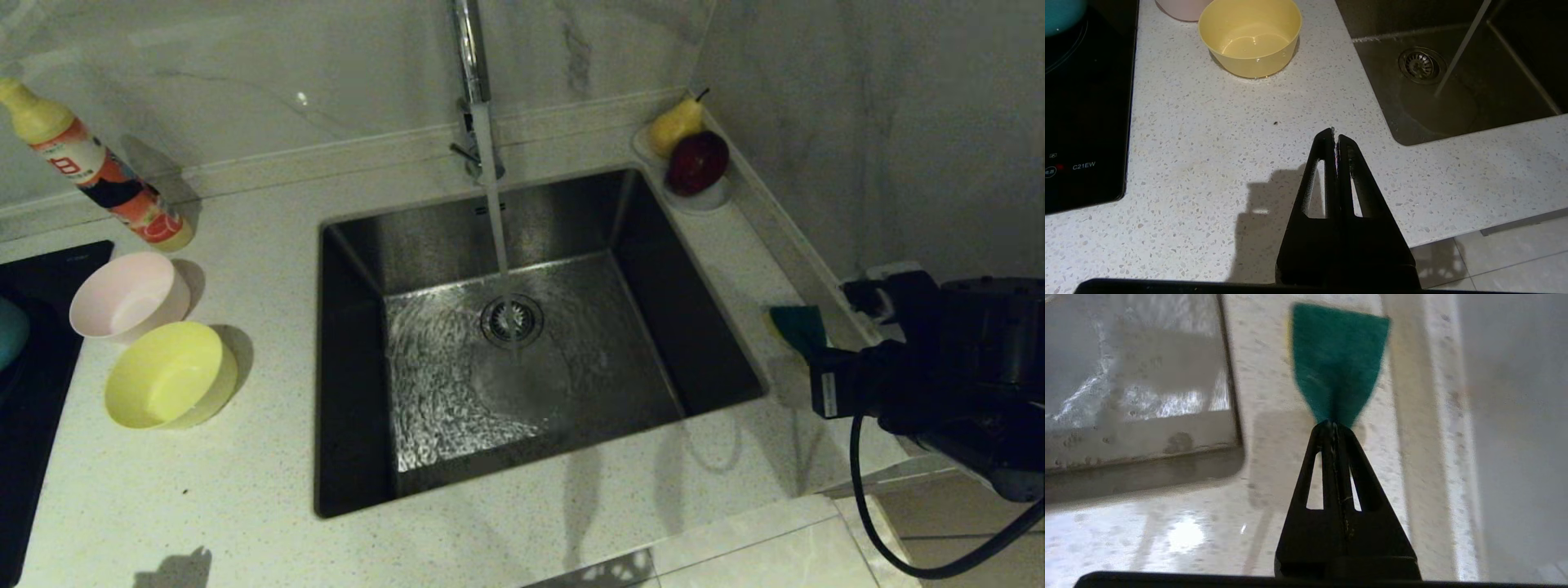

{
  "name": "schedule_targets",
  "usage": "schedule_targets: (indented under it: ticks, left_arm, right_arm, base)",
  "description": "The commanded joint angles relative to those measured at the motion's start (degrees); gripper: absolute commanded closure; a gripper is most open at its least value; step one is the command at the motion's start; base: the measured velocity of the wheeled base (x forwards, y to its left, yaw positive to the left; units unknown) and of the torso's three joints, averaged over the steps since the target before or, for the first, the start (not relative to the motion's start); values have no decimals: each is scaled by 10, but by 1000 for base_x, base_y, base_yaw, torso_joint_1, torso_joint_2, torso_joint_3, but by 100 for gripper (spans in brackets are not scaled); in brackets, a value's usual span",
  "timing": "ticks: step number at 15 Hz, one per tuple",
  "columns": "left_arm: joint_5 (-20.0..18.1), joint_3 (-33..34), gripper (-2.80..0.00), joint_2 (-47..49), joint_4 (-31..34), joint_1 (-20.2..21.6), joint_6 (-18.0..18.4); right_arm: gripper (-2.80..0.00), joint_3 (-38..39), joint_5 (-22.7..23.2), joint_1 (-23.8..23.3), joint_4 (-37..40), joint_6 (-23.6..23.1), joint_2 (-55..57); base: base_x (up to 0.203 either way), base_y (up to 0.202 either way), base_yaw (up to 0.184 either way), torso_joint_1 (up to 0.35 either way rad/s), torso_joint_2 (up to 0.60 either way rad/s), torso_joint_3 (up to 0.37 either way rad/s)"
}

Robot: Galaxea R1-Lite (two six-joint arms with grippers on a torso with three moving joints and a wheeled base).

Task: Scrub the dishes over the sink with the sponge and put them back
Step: Put down the sponge

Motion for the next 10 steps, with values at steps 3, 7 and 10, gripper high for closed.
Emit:
schedule_targets:
  ticks: [3, 7, 10]
  left_arm:
    - [0, 23, 0, -1, 0, 0, 0]
    - [0, 23, 0, -1, -1, 0, 0]
    - [0, 23, 0, -1, -1, 0, 0]
  right_arm:
    - [0, 2, 0, -27, -7, -7, 16]
    - [0, 2, 1, -29, -10, -13, 24]
    - [0, 19, 2, -29, -19, -30, 26]
  base:
    - [0, 0, 0, 0, 0, 0]
    - [0, 0, 0, 0, 0, 0]
    - [0, 0, 0, 0, 0, 0]
